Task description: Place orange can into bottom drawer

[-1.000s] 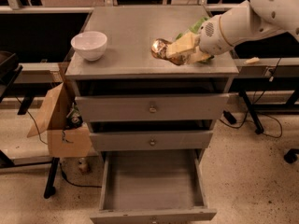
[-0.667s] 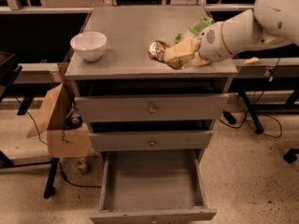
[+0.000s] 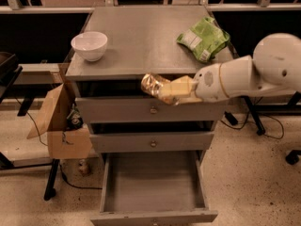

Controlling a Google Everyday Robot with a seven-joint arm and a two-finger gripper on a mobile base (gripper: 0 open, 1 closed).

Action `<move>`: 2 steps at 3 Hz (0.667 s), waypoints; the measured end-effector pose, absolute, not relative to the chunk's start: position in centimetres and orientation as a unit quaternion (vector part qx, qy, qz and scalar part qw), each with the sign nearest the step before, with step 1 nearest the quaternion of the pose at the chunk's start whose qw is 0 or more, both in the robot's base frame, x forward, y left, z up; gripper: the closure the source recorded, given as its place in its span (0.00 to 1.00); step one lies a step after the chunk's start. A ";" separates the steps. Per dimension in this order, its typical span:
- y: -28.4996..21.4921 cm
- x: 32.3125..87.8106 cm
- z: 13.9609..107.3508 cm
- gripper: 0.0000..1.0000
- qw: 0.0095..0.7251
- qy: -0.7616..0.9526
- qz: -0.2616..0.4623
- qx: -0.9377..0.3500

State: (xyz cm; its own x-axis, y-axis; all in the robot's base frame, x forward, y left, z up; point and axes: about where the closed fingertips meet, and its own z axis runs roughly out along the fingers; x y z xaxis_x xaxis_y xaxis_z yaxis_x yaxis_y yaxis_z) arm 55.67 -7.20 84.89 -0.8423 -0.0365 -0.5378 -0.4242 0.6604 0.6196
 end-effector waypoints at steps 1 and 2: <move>-5.4 54.1 78.7 1.00 0.209 0.895 0.377 -0.117; -2.3 54.8 71.7 1.00 0.158 0.916 0.356 -0.094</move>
Offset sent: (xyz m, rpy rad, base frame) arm -0.0006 0.0688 -0.2112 -0.1634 0.3182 -0.0558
